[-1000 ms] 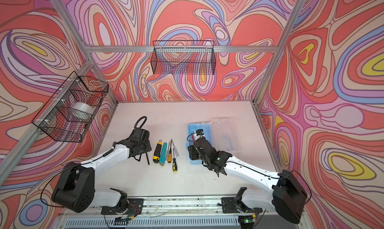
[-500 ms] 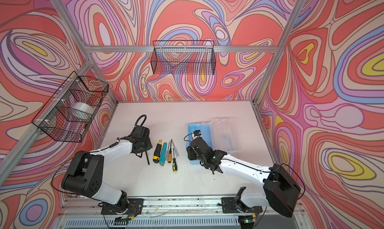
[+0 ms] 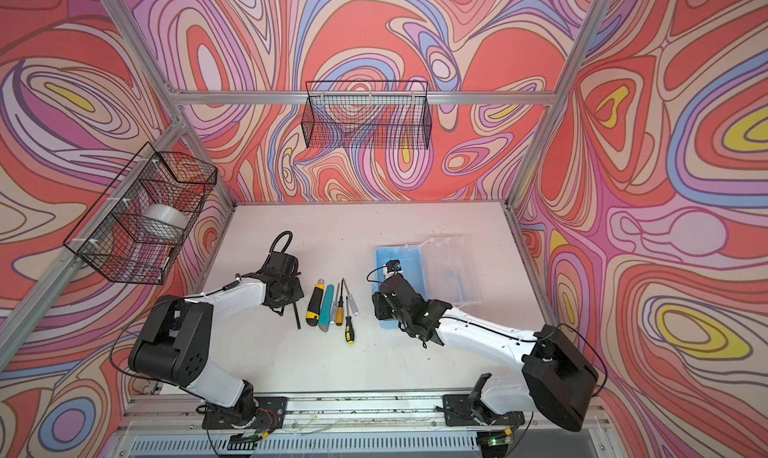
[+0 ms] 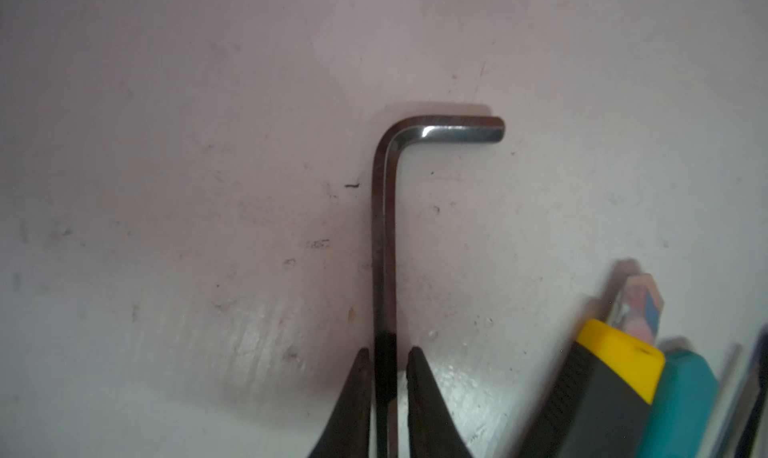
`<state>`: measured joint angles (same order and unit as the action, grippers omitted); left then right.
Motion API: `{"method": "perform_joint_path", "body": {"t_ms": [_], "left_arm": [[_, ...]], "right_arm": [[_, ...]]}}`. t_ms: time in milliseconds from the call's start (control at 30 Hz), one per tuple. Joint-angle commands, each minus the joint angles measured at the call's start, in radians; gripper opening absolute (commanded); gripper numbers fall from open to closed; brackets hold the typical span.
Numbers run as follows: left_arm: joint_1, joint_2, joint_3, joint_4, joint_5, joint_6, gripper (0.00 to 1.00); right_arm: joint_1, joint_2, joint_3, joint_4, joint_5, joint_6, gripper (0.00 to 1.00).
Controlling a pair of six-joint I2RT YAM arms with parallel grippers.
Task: Pack the tool kit
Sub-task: 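Lower the left gripper and close it on the black hex key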
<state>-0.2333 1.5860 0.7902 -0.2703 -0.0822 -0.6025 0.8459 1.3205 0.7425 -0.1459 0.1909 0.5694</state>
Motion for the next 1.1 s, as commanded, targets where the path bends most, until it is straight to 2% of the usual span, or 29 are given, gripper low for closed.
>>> {"method": "perform_joint_path", "body": {"t_ms": [0, 500, 667, 800, 933, 1067], "left_arm": [[0.006, -0.003, -0.018, -0.001, 0.015, -0.001, 0.17], [-0.014, 0.041, 0.025, -0.073, 0.033, 0.063, 0.14], [-0.058, 0.057, 0.059, -0.136, -0.029, 0.085, 0.07], [-0.061, 0.065, 0.072, -0.153, -0.036, 0.089, 0.00], [-0.062, 0.042, 0.083, -0.165, -0.041, 0.092, 0.00], [-0.062, -0.048, 0.092, -0.156, -0.022, 0.079, 0.00]], "right_arm": [[0.003, 0.008, 0.017, 0.018, 0.007, 0.000, 0.54], [0.002, 0.012, 0.001, 0.026, 0.003, 0.011, 0.54], [0.004, 0.020, -0.002, 0.029, 0.007, 0.012, 0.54], [0.003, 0.029, 0.001, 0.032, 0.010, 0.007, 0.54], [0.003, 0.032, 0.014, 0.015, 0.015, -0.005, 0.54], [0.002, 0.030, 0.030, -0.003, 0.027, -0.006, 0.54]]}}
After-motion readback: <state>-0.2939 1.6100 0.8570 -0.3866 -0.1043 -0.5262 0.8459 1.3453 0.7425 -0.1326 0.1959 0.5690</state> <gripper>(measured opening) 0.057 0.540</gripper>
